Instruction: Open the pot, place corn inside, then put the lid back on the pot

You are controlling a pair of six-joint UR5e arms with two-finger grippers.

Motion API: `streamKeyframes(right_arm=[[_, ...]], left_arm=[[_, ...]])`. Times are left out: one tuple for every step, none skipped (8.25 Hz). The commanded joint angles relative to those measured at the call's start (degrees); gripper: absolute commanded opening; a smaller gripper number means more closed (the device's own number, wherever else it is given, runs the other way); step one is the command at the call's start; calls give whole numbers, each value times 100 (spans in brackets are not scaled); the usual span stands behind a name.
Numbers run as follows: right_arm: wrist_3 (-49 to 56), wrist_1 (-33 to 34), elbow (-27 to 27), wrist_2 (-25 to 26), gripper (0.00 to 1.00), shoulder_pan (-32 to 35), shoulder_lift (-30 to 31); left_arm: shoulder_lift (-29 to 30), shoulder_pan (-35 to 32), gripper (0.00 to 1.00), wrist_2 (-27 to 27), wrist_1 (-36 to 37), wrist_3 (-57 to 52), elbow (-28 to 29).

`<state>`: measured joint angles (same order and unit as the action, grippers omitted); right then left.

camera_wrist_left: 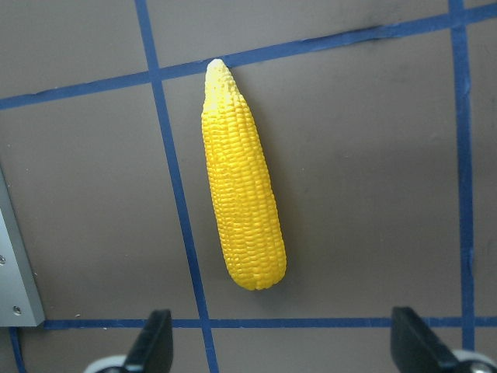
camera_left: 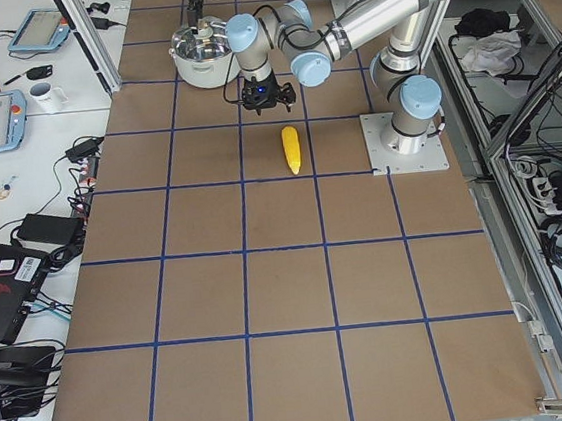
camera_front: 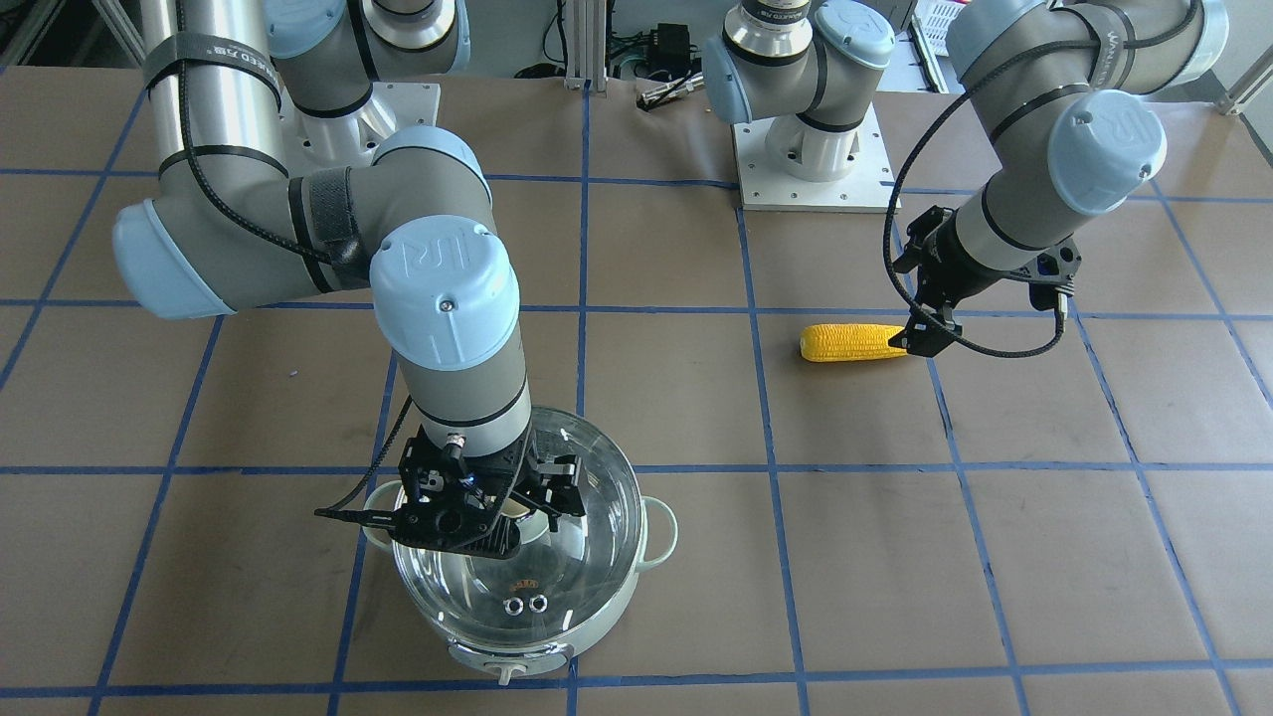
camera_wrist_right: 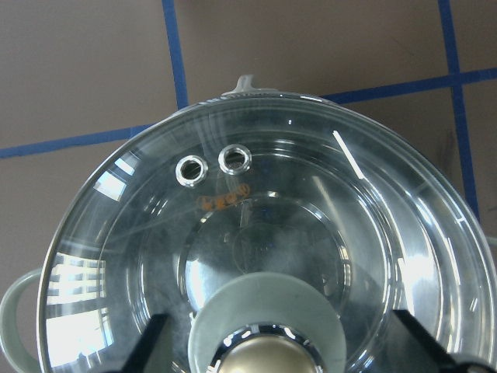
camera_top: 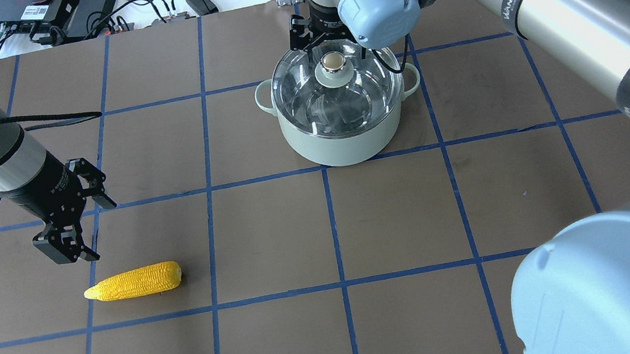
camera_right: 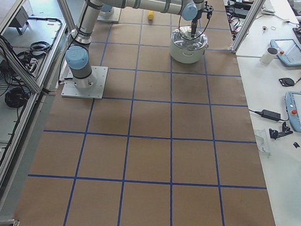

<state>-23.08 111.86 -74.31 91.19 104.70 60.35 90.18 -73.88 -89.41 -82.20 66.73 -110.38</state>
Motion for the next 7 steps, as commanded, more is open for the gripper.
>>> streamKeyframes(right_arm=[[-179,73,-65,30,94,137,-32],[-135,73,-66,56,91,138,-32],[-109,73,-66,65,90,138,-32],[-91,73,-74,83,89,138,-23],[-91,64,-75,152,88,138,-23],[-117,64,-75,179,84,138,-14],[-126,64,-75,232,77,138,-14]], left_arm=[[113,215,100,-15,710,656,-560],[140,294,100,-15,1314,691,-1024],[157,434,100,-7,2078,674,-1516],[175,549,100,-15,2607,613,-1834],[175,550,100,-7,2639,587,-1994],[175,550,100,-15,2674,595,-2118],[184,550,100,-24,2874,595,-2241]])
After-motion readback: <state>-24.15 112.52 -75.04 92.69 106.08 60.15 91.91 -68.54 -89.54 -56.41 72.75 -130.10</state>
